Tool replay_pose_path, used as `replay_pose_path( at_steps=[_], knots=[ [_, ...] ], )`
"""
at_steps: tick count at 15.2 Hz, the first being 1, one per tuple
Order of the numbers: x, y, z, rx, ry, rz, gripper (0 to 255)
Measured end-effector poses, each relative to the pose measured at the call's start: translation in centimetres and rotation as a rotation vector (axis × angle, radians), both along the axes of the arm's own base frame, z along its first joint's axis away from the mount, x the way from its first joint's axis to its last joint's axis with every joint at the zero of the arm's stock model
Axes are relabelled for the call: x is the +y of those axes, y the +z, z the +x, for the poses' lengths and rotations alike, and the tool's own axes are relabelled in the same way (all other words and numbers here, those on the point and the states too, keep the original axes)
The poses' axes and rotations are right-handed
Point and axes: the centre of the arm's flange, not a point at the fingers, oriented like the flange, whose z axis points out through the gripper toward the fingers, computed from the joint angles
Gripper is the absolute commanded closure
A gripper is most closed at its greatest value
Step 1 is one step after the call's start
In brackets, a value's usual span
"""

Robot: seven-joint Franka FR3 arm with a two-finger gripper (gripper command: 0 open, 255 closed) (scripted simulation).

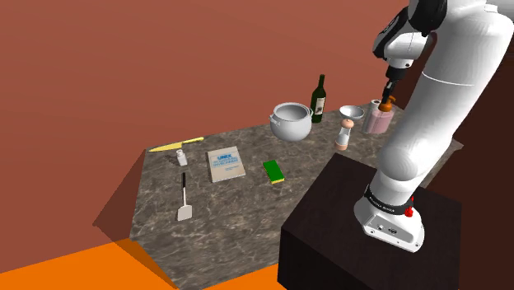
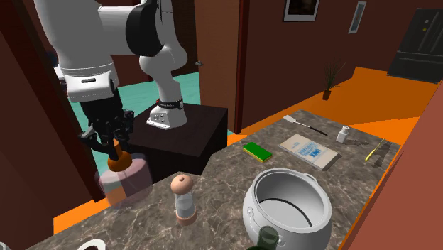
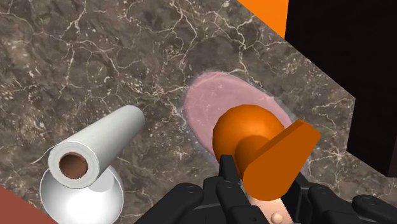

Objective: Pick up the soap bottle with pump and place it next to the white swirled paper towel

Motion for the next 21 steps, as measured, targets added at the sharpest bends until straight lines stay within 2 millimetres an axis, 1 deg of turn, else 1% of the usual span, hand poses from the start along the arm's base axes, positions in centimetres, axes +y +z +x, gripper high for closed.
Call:
replay_pose_path(
  at_steps=[21],
  knots=[
    [-0.1, -11.1, 0.0, 0.000, 0.000, 0.000, 255]
  ],
)
